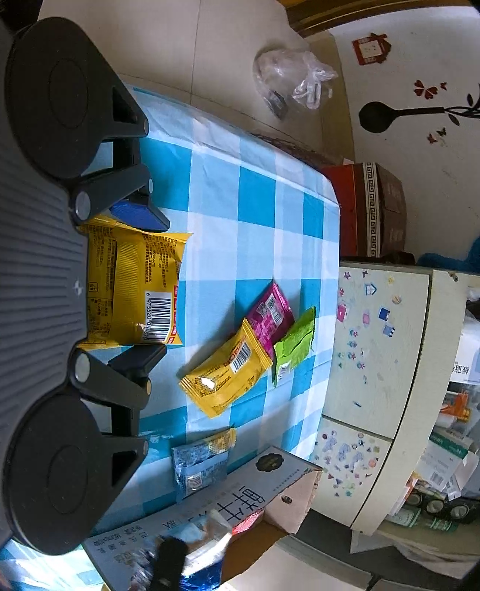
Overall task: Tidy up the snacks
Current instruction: 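Carry the yellow packet with the left gripper while the right carries the silver packet over the box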
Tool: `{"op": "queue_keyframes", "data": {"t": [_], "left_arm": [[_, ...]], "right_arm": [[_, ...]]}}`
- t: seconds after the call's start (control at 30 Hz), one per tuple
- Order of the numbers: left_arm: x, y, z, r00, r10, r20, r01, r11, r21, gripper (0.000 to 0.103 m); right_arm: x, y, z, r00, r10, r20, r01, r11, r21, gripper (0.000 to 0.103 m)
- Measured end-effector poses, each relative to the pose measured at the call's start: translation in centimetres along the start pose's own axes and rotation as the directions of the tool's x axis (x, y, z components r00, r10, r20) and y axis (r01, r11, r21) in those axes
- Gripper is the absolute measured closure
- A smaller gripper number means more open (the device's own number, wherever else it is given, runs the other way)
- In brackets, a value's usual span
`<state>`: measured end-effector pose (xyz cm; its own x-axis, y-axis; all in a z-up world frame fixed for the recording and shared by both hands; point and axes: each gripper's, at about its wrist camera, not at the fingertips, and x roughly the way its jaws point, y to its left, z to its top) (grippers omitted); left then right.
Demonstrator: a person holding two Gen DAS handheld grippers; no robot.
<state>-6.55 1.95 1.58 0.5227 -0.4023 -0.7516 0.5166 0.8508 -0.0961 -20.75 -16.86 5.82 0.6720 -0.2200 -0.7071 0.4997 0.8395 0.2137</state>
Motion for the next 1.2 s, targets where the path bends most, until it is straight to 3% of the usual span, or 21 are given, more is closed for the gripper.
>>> {"op": "queue_keyframes", "data": {"t": [0.23,0.43,0.7,0.9,1.2], "left_arm": [[-0.9,0.3,-0.7,1.000,-0.002,-0.005,0.002,1.000,0.000,0.033],[-1.5,0.3,-1.5,0.999,-0.048,-0.025,0.047,0.999,-0.020,0.033],[-2.1,-0.3,-1.4,0.998,-0.053,-0.034,0.052,0.998,-0.032,0.033],[-2.8,-2.5,0.0,0.997,-0.077,-0.012,0.077,0.997,-0.019,0.033],[-3.6,-9.1,3.9,0.980,-0.194,0.037,0.194,0.981,0.009,0.033]], "right_arm": [[-2.5,-1.3,2.0,0.998,0.016,0.067,-0.016,1.000,0.005,0.049],[-4.2,-3.5,4.3,0.993,0.006,0.121,-0.007,1.000,0.014,0.049],[-4.0,-7.2,5.7,0.995,-0.003,0.103,-0.015,0.984,0.176,0.049],[-3.8,-8.4,6.4,0.994,-0.012,0.107,-0.013,0.972,0.234,0.049],[-3.9,-11.3,7.1,0.991,-0.033,0.128,-0.015,0.934,0.357,0.049]]}}
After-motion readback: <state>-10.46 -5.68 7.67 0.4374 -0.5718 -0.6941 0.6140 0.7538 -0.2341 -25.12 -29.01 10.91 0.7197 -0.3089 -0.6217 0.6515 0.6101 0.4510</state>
